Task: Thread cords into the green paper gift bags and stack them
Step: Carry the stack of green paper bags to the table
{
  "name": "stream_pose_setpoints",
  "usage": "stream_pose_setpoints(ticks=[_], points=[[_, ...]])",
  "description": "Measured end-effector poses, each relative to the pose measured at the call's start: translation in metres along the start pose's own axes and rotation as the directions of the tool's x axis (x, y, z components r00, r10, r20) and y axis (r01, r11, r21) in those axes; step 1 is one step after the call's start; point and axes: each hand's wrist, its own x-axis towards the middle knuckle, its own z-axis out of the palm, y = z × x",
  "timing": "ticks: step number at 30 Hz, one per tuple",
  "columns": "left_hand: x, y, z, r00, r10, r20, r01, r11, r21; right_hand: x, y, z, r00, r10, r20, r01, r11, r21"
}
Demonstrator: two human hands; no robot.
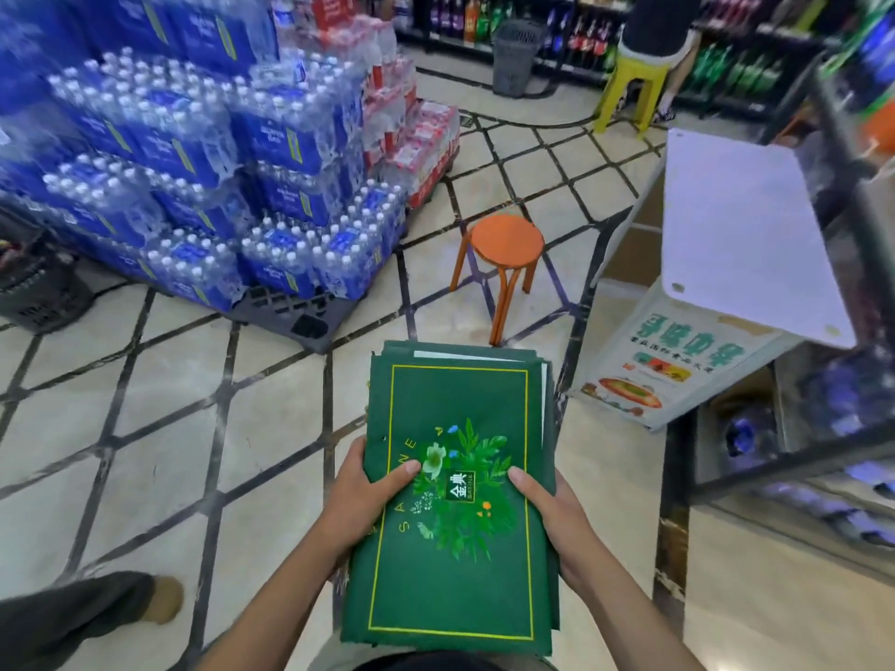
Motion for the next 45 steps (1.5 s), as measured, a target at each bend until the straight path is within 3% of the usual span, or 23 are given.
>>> stream_pose_setpoints(ticks=[11, 21, 31, 35, 41, 45], points=[[0.276, 0.143, 0.032, 0.997, 0.038, 0.063, -0.040, 0.999, 0.033, 0.234, -0.176, -0.005, 0.996, -0.051, -0.074, 0.051, 0.999, 0.004], [0.493, 0.273, 0.082, 0.951, 0.042, 0.306, -0.090, 0.986, 0.144, 0.380, -0.289, -0.028, 0.958, -0.062, -0.281, 0.108, 0.983, 0.149], [0.648, 0.368, 0.263, 0.855, 0.039, 0.517, -0.170, 0.963, 0.209, 0.485, -0.366, -0.163, 0.880, -0.037, -0.474, 0.175, 0.952, 0.251], [0.689, 0.412, 0.347, 0.809, 0.018, 0.588, -0.172, 0.963, 0.207, 0.515, -0.406, -0.228, 0.868, -0.065, -0.492, 0.234, 0.928, 0.289], [0.739, 0.467, 0.447, 0.756, -0.023, 0.654, -0.205, 0.941, 0.270, 0.541, -0.457, -0.304, 0.830, 0.026, -0.557, 0.240, 0.885, 0.398], [0.767, 0.502, 0.510, 0.681, -0.056, 0.730, -0.242, 0.924, 0.296, 0.557, -0.479, -0.343, 0.796, 0.036, -0.605, 0.289, 0.855, 0.431]])
